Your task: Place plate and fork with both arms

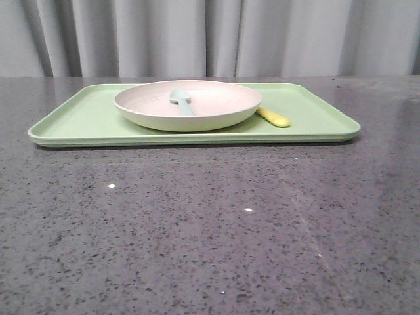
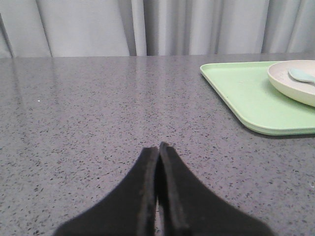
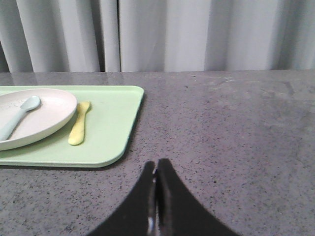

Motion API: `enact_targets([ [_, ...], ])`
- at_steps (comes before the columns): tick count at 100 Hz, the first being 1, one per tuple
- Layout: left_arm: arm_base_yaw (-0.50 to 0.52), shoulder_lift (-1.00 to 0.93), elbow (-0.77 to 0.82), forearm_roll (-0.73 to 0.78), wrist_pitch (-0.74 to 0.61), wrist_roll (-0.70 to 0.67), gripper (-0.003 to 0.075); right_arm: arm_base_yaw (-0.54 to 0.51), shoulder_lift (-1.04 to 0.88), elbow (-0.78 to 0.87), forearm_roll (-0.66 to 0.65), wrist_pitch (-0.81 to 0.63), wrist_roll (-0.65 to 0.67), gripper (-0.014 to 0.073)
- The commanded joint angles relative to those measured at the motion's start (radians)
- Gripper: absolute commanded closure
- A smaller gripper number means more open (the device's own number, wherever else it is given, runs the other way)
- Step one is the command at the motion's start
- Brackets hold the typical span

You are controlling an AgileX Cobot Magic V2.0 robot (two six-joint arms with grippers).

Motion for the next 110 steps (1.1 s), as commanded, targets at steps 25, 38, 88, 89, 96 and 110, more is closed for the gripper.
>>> enact_targets([
  [25, 0.003, -0.031, 0.013, -0.002, -0.087, -0.008, 0.0741, -0.069, -0.105, 0.118, 0.004, -0.209, -0.017, 0.0662],
  [38, 0.003, -0.031, 0.013, -0.002, -0.087, -0.008, 0.0741, -0.07, -0.166, 0.178, 0.003, -0.209, -0.017, 0.0662],
  [88, 0.003, -0.031, 0.013, -0.002, -0.087, -0.008, 0.0741, -0.07, -0.203, 0.197, 0.004, -0.171, -0.016, 0.0662],
  [89, 0.003, -0.031, 0.013, -0.002, -0.087, -0.008, 0.0741, -0.07, -0.203, 0.197, 0.004, -0.171, -0.016, 0.0662],
  [96, 0.003, -0.031, 0.013, -0.002, -0.087, -0.008, 0.0741, -0.07, -0.203, 0.197, 0.004, -0.171, -0.016, 0.0662],
  [110, 0.003, -0.031, 0.013, -0.002, -0.087, -0.008, 0.0741, -0.07, -0.203, 0.197, 0.004, -0.171, -0.016, 0.0662],
])
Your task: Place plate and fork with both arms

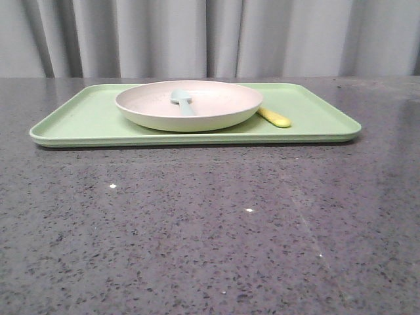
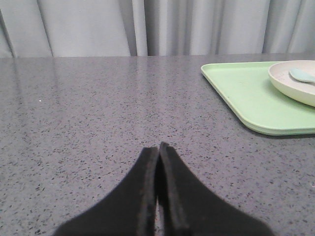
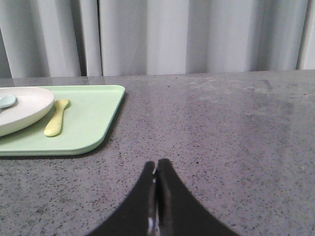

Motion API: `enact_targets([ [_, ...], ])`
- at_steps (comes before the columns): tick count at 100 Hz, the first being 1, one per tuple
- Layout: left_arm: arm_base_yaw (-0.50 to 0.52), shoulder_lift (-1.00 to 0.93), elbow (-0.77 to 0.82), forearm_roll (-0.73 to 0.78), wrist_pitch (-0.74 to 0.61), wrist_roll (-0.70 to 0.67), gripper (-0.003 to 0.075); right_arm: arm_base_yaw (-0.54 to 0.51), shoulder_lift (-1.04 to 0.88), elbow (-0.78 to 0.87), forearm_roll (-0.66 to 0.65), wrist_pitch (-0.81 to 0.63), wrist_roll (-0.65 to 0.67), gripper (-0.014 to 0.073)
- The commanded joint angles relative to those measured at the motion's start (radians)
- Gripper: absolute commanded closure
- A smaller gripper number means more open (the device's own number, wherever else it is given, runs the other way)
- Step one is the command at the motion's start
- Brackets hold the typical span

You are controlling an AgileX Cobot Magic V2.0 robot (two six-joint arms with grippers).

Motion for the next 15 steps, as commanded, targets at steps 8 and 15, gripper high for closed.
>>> enact_targets([
  [8, 0.003, -0.031, 0.013, -0.002, -0.086, -0.008, 0.0741, -0.006, -0.026, -0.005, -0.003, -0.07, -0.009, 0.0662],
  [15, 0.003, -0.031, 0.013, -0.002, -0.086, -0.008, 0.0741, -0.006, -0.026, -0.005, -0.003, -0.07, -0.009, 0.0662],
])
